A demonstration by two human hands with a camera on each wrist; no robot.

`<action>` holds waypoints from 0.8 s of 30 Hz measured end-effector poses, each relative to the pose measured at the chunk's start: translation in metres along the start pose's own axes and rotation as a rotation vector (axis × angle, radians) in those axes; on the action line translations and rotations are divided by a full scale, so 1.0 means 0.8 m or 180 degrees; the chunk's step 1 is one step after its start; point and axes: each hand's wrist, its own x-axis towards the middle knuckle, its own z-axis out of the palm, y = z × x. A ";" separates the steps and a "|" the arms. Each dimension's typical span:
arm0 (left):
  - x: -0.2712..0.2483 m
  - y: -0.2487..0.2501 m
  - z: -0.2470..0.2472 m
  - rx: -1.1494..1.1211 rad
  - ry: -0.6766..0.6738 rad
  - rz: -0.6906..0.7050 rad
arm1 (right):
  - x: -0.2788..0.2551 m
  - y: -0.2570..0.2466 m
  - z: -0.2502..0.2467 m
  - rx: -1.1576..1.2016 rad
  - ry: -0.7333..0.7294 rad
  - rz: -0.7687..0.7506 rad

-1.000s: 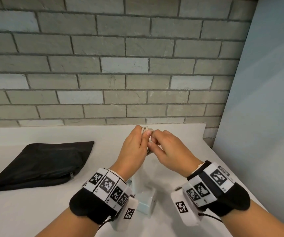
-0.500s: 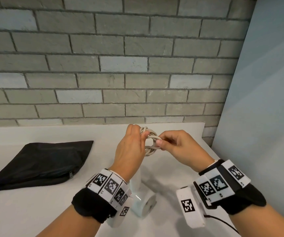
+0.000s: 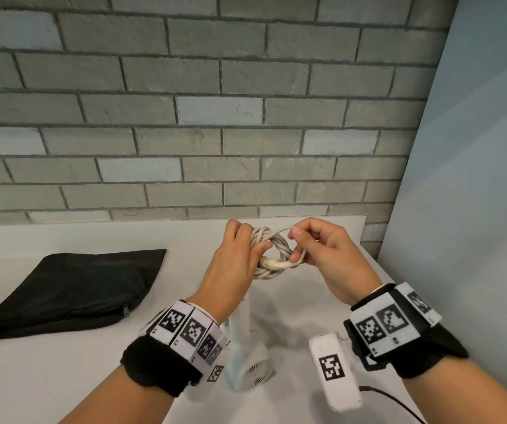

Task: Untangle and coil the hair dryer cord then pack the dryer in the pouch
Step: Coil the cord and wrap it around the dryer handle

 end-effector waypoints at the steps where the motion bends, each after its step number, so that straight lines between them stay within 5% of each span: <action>1: 0.002 0.000 0.001 0.0001 -0.0041 -0.0039 | 0.001 0.001 0.003 -0.0100 0.0127 -0.0092; 4: 0.005 -0.001 0.000 -0.0123 -0.0114 -0.0179 | -0.002 0.004 0.011 0.0080 0.0189 -0.0217; 7: 0.005 -0.003 0.000 -0.0285 -0.0027 -0.0261 | -0.015 0.007 0.014 0.0473 -0.0565 -0.0367; 9: 0.006 -0.003 0.002 -0.0390 0.0055 -0.0353 | -0.019 0.018 0.016 -0.0135 -0.0938 -0.0658; 12: 0.006 -0.006 0.006 -0.0363 0.0120 -0.0353 | -0.015 0.027 0.019 -0.1262 -0.0579 -0.1205; 14: 0.005 -0.006 0.007 -0.0327 0.0110 -0.0222 | -0.011 0.027 0.019 -0.1337 -0.0281 -0.1339; 24: -0.001 -0.009 0.005 -0.0305 0.0152 -0.0028 | -0.002 0.002 0.024 0.0523 0.0297 -0.0189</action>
